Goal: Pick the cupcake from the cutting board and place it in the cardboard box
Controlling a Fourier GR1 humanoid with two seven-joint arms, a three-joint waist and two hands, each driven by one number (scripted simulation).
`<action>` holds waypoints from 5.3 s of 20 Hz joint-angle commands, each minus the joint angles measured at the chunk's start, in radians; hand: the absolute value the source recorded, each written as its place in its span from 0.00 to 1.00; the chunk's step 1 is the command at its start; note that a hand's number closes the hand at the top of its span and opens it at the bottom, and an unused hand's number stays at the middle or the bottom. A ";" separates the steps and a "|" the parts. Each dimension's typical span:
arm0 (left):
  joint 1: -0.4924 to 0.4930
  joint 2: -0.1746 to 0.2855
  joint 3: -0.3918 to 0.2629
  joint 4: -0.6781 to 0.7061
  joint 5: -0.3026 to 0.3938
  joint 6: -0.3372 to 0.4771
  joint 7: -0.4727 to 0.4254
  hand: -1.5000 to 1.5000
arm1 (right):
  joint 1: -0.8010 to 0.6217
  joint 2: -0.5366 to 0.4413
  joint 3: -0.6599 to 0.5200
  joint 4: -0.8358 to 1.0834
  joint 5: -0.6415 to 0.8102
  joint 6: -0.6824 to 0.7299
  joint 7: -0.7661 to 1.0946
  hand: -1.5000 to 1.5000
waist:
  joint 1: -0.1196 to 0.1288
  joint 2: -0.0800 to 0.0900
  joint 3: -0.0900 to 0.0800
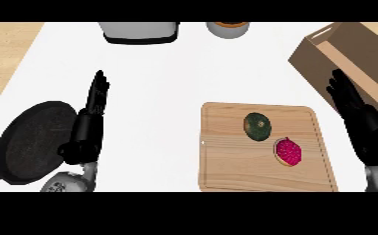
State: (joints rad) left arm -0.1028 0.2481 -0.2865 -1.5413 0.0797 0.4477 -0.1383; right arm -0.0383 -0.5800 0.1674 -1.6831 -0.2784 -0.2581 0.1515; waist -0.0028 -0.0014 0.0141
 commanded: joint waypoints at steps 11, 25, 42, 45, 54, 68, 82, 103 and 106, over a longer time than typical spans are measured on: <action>0.064 0.153 0.169 -0.059 0.298 -0.236 0.262 0.50 | -0.044 -0.007 -0.186 0.098 -0.161 0.453 -0.632 0.00 | 0.013 0.002 -0.008; 0.074 0.229 0.257 -0.084 0.379 -0.317 0.327 0.50 | 0.022 -0.427 -0.137 -0.014 0.403 0.577 -0.660 0.00 | 0.006 -0.001 -0.016; 0.050 0.199 0.325 -0.014 0.350 -0.395 0.319 0.50 | -0.057 -0.274 0.090 -0.203 0.612 0.830 -0.107 0.00 | 0.006 0.002 -0.014; 0.085 0.153 0.270 -0.140 0.296 -0.324 0.378 0.50 | -0.061 -0.297 0.045 -0.179 0.617 0.898 -0.128 0.00 | 0.007 0.000 -0.014; 0.094 0.124 0.329 -0.186 0.271 -0.352 0.440 0.50 | -0.092 -0.150 0.060 -0.143 0.787 0.956 -0.148 0.00 | 0.006 0.000 -0.014; 0.133 0.073 0.407 -0.115 0.243 -0.479 0.356 0.50 | -0.045 -0.023 0.052 -0.160 1.008 0.932 -0.230 0.00 | 0.007 0.001 -0.014; 0.132 0.003 0.418 -0.140 0.178 -0.482 0.384 0.50 | -0.009 0.095 0.074 -0.073 1.207 0.892 -0.259 0.00 | 0.006 0.001 -0.014; 0.064 0.002 0.508 -0.065 0.170 -0.566 0.386 0.50 | -0.061 0.149 0.044 0.003 1.355 0.979 -0.324 0.00 | 0.003 0.001 -0.014; 0.057 -0.027 0.473 -0.032 0.121 -0.563 0.336 0.50 | -0.089 0.239 0.095 0.150 1.411 0.858 -0.318 0.00 | 0.004 0.002 -0.014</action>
State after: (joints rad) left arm -0.0322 0.2405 0.1977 -1.6529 0.2368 -0.0957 0.2767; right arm -0.0991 -0.4046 0.2382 -1.5925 1.1002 0.6302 -0.1843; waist 0.0016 -0.0004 0.0000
